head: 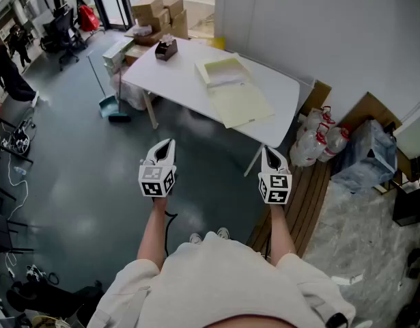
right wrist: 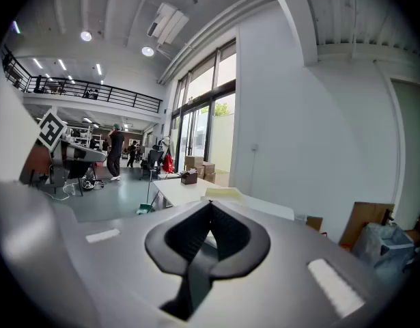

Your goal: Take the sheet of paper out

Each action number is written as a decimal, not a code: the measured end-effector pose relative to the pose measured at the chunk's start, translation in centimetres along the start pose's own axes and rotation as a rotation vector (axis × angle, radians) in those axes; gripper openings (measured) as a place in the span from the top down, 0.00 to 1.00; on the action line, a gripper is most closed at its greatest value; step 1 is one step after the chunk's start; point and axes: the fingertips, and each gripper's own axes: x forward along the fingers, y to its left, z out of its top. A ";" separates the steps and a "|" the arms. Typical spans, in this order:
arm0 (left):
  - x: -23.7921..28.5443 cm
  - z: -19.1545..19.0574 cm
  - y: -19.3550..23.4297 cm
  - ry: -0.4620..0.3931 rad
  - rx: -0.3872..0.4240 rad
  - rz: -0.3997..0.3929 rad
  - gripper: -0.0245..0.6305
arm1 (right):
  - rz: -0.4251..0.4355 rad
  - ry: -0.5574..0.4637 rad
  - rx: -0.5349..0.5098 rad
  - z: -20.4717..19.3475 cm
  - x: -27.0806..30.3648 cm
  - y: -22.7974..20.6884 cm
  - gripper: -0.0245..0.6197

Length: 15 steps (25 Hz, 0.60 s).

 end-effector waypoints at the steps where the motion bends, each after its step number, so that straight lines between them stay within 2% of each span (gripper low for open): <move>1: 0.0 -0.1 -0.2 0.001 -0.002 0.000 0.96 | 0.002 0.002 -0.003 -0.1 -0.1 -0.1 0.96; 15: 2.0 -0.7 -3.2 0.016 -0.019 0.025 0.96 | 0.041 0.012 -0.001 -1.4 0.5 -3.0 0.96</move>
